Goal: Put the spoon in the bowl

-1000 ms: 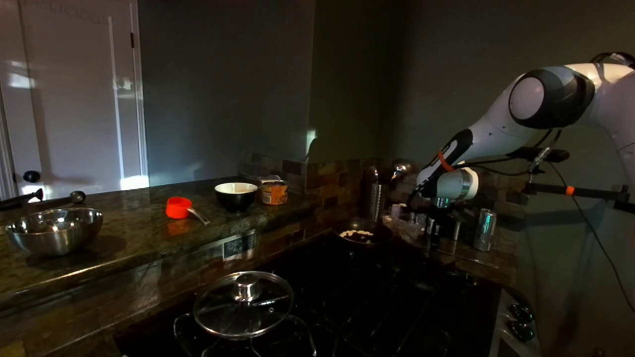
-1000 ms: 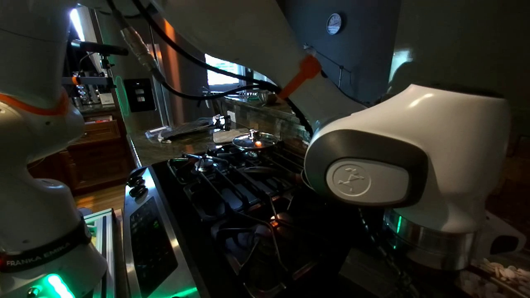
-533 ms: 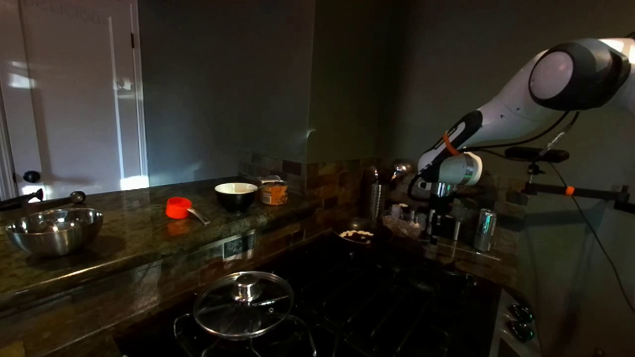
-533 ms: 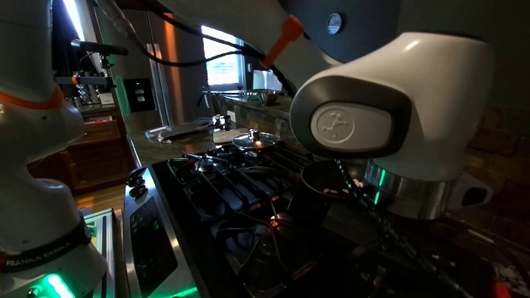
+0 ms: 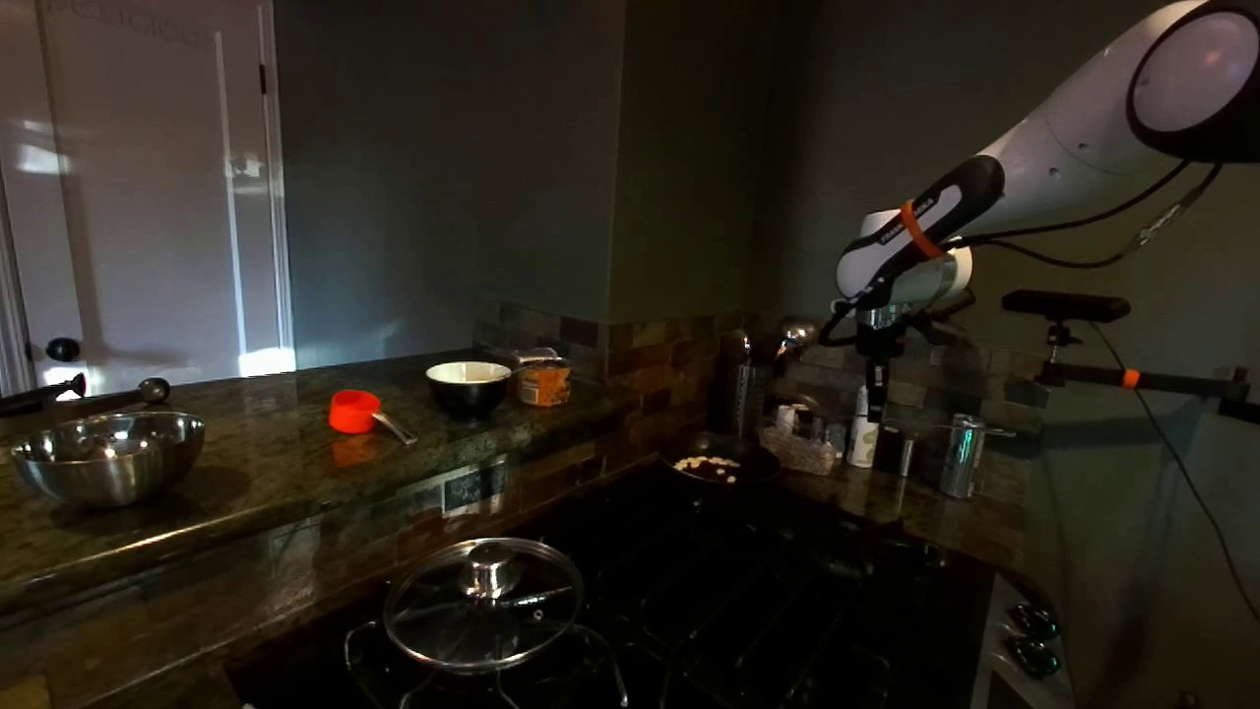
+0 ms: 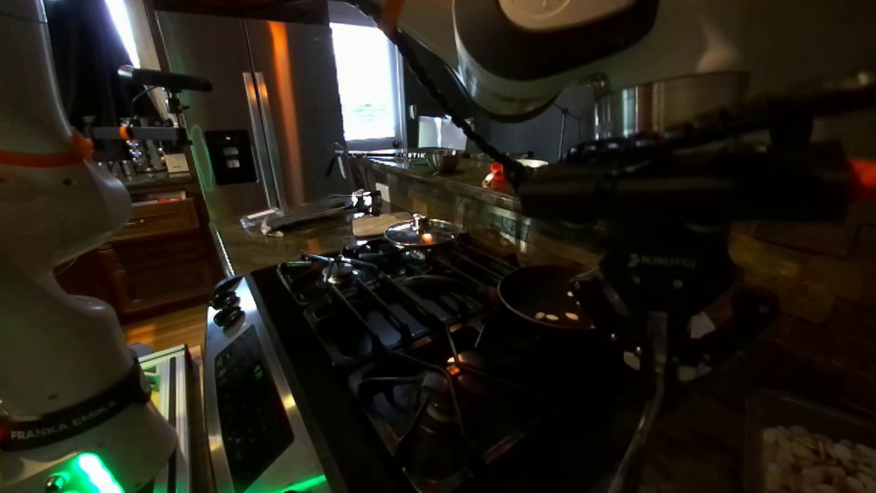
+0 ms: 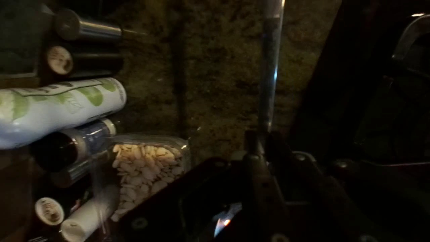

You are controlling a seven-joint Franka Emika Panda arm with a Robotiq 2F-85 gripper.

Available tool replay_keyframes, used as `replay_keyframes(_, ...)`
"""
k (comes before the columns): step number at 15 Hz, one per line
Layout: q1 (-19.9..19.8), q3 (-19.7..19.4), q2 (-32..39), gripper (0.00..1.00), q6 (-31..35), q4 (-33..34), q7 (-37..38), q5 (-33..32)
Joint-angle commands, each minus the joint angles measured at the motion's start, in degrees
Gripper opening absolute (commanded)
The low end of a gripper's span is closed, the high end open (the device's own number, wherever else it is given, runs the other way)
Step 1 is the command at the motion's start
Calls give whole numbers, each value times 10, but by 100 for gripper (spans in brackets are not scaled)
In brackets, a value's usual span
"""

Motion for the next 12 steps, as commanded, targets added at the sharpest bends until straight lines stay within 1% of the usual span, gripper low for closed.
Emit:
replay_keyframes(1,60,-22,-14,3,-15,13,127,-113)
replay_keyframes(2,69,-19,-11,3,-26,23,140,-120)
replay_keyframes(3,77,-20,-3,3,-25,37,178,-139)
replay_keyframes(4,86,-25,8,3,-31,54,229,-177)
replay_keyframes(5,91,-27,15,3,-52,70,250,-200)
replay_keyframes(6,91,-26,18,3,-74,80,249,-203)
replay_keyframes(8,80,-23,13,3,-83,77,219,-173)
replay_keyframes(9,85,-19,8,12,-65,67,225,-176)
replay_keyframes(11,83,-24,10,12,-70,71,224,-176)
replay_keyframes(12,82,-25,10,3,-70,71,224,-176)
